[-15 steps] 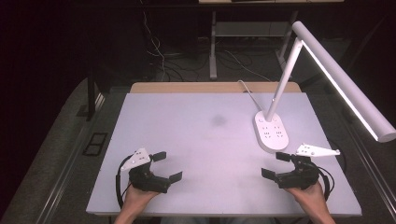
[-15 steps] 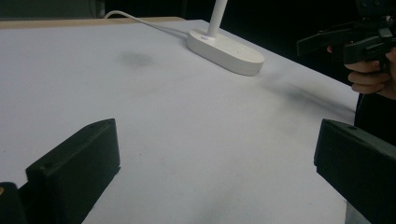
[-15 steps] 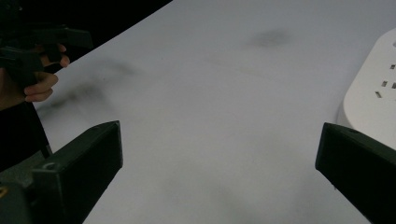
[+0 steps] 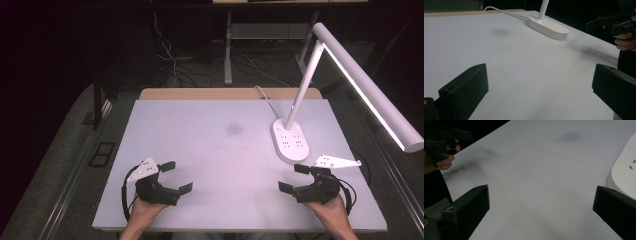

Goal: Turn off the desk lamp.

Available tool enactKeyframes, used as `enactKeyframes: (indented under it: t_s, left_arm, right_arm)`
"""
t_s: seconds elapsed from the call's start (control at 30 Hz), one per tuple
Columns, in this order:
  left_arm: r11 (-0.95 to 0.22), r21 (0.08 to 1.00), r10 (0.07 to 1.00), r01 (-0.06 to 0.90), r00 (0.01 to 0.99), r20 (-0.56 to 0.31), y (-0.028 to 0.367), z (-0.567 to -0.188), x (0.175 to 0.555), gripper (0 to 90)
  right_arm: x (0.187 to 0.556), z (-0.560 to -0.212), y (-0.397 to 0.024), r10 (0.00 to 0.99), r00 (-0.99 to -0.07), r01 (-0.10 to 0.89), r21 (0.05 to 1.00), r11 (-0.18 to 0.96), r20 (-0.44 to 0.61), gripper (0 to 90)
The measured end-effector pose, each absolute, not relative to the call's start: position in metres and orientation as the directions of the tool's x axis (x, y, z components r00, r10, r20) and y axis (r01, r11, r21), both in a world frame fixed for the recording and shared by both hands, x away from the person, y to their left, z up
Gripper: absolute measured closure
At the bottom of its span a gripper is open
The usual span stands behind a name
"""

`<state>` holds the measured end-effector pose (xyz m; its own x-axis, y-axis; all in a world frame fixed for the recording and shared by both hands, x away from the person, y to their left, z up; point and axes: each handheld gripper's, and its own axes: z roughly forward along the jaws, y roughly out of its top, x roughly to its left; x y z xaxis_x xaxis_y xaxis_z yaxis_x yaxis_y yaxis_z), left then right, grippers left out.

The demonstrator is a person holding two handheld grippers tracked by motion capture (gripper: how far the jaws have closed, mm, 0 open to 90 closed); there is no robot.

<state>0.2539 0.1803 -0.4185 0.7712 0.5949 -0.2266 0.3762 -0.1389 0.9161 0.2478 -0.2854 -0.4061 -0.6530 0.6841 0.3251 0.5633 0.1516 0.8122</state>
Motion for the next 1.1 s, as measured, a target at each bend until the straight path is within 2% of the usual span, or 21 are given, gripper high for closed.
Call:
enactKeyframes:
  t_s: [0.7, 1.1]
  left_arm:
    - [-0.164, 0.901, 0.595, 0.401, 0.769, -0.234, 0.184, -0.421, 0.257, 0.0]
    - [-0.170, 0.898, 0.593, 0.405, 0.770, -0.235, 0.184, -0.422, 0.258, 0.0]
  right_arm:
    - [0.252, -0.401, -0.294, 0.693, -0.634, 0.595, 0.789, 0.155, 0.342, 0.7]
    - [0.264, -0.384, -0.301, 0.686, -0.648, 0.591, 0.788, 0.176, 0.333, 0.7]
